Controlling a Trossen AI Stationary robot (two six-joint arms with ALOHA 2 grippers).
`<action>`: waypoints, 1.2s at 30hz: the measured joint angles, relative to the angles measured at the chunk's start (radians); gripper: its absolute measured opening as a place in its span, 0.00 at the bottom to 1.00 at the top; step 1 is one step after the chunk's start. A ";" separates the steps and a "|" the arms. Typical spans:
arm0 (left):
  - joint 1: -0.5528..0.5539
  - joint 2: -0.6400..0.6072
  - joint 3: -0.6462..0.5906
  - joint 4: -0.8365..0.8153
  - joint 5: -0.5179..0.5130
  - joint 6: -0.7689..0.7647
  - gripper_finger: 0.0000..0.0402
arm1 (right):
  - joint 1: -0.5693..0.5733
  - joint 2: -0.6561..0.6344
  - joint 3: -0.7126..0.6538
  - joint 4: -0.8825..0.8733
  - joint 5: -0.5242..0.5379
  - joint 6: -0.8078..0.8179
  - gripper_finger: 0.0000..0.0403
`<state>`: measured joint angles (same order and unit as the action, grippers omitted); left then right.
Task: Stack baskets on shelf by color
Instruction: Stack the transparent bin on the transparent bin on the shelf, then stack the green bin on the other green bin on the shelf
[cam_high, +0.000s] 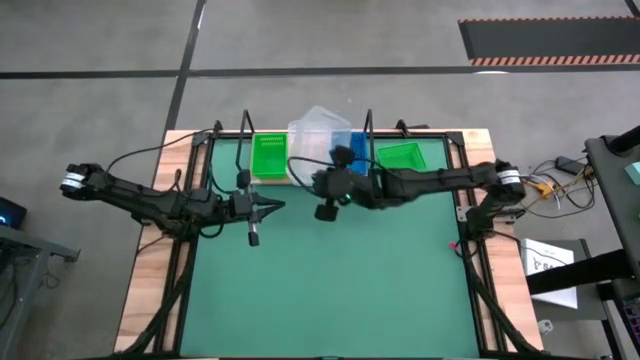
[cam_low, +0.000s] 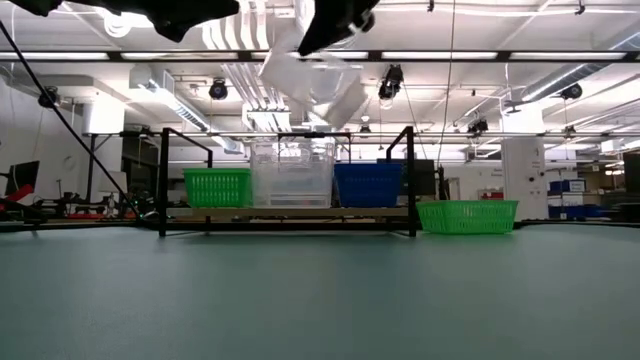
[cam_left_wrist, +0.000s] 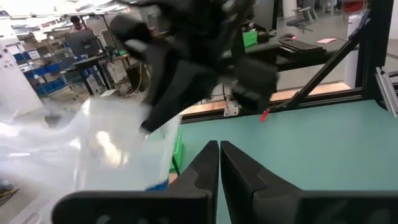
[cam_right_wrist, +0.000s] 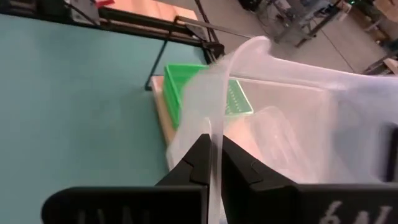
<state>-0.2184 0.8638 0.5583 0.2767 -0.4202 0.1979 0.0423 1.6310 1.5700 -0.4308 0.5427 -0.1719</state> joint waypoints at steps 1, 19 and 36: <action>0.000 0.000 0.000 0.002 0.000 0.001 0.00 | -0.018 0.015 0.014 0.000 -0.012 -0.016 0.02; 0.000 0.000 0.000 0.008 0.000 0.028 0.00 | -0.157 0.243 0.259 -0.177 -0.101 -0.222 0.02; 0.000 0.000 0.000 0.004 0.000 0.027 0.00 | -0.163 0.261 0.371 -0.292 -0.098 -0.213 0.24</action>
<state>-0.2184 0.8635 0.5579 0.2811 -0.4202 0.2251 -0.1211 1.8923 1.9409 -0.7229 0.4447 -0.3844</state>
